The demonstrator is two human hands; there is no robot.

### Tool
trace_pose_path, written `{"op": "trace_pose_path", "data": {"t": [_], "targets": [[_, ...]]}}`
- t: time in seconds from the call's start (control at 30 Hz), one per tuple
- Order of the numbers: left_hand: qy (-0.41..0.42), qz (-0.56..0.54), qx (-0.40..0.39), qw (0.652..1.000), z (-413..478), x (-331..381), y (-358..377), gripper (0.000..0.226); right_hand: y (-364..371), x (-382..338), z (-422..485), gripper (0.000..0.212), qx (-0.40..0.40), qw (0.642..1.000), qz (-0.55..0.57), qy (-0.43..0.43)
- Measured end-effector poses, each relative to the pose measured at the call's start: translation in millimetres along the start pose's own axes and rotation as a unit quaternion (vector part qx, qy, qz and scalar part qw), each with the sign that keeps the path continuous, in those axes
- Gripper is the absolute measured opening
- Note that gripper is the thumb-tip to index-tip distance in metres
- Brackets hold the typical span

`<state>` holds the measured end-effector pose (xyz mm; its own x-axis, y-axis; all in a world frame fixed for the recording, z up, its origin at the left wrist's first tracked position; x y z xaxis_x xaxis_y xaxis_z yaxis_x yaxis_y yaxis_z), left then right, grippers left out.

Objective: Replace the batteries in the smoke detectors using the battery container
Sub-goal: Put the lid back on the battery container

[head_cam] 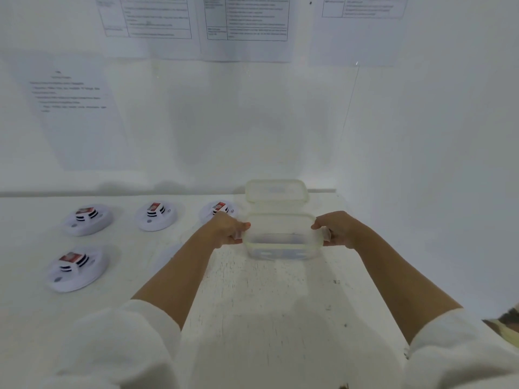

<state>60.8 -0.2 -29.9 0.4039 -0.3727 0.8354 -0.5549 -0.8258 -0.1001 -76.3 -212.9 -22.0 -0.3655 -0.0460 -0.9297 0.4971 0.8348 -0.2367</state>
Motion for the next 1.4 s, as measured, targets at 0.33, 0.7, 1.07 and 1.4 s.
{"op": "trace_pose_path", "data": {"t": [0.33, 0.7, 1.07, 1.4], "targets": [[0.005, -0.054, 0.031, 0.998, -5.9, -14.1, 0.7, 0.024, 2.6, 5.4, -12.9, 0.049, 0.010, 0.998, 0.061, -0.001], [0.161, 0.269, 0.236, 0.920, -11.6, -3.0, 1.0, 0.040, 2.5, -4.4, -7.6, 0.032, 0.138, 0.966, -0.209, -0.066], [0.109, 0.134, 0.175, 0.969, -4.1, -7.0, 6.6, 0.051, 13.1, 3.3, -7.3, 0.043, 0.118, 0.971, -0.169, -0.124], [0.323, 0.317, 0.009, 0.892, -19.0, -15.5, 29.7, 0.048, 54.3, -16.0, 10.4, 0.044, -0.075, 0.873, -0.408, -0.258]]}}
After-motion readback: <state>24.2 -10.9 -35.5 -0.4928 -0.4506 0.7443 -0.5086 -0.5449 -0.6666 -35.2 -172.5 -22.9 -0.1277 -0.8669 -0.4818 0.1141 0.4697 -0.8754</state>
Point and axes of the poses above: each hand's wrist, its own z-axis towards the middle knuckle, its own y-axis out of the palm, x = y × z, the point moved 3 cm from there along z, towards the middle knuckle, and after that the axes turned 8 degrees about -y, right-handed, at the moved point
